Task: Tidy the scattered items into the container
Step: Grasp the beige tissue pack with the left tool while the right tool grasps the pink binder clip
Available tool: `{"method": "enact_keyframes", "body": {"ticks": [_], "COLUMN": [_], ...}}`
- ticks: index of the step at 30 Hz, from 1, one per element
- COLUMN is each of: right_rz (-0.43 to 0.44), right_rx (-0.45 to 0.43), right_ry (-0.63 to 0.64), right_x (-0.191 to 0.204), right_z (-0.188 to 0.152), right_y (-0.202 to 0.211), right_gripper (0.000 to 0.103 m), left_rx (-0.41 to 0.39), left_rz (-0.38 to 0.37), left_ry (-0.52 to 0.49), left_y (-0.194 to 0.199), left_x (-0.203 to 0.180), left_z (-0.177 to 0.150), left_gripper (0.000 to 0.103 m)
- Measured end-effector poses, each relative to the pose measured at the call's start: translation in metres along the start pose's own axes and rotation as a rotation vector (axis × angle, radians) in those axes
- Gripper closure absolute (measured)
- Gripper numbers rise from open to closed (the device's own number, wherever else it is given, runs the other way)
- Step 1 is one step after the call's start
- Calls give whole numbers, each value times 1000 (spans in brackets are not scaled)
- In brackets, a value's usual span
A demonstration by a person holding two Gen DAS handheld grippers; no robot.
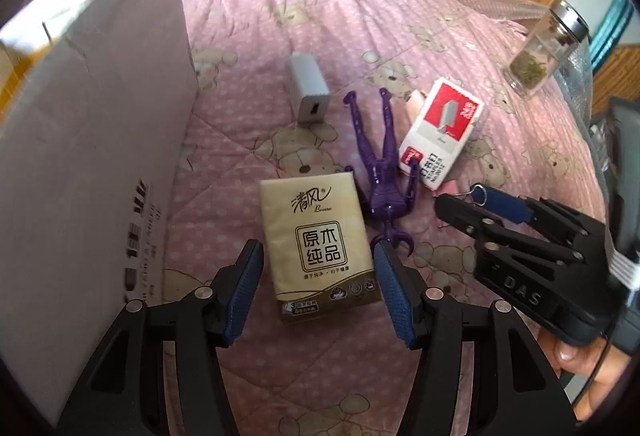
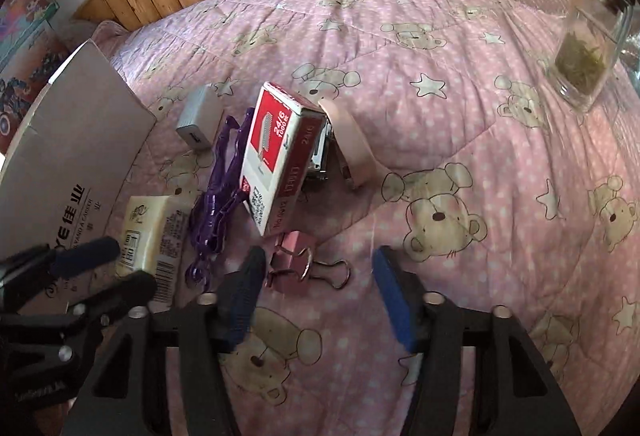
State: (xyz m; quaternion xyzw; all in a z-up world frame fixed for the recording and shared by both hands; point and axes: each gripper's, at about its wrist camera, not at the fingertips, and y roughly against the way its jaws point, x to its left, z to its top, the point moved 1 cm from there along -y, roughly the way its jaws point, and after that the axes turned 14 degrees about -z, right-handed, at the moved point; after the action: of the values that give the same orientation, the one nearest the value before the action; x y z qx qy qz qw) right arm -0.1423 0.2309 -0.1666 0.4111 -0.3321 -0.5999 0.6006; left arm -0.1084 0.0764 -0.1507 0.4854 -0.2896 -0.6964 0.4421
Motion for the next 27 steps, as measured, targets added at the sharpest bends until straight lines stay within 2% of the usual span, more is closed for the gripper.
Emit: {"method": "enact_keyframes", "body": {"ticks": [2, 6, 13, 27], "right_rz": [4, 22, 70, 102], "right_rx": [1, -8, -38, -88], "right_ry": [13, -5, -28, -38], "right_x": [1, -4, -3, -3], "right_z": [0, -1, 1, 0], "right_y": [1, 8, 25, 57], "right_gripper": [62, 66, 67, 67], "left_rx": [2, -5, -52, -114], "left_rz": [10, 13, -15, -37], "left_ry": [6, -37, -39, -57], "left_y": [-2, 2, 19, 50], "left_x": [3, -4, -10, -25], "left_z": [-2, -4, 1, 1], "left_gripper": [50, 52, 52, 52]}}
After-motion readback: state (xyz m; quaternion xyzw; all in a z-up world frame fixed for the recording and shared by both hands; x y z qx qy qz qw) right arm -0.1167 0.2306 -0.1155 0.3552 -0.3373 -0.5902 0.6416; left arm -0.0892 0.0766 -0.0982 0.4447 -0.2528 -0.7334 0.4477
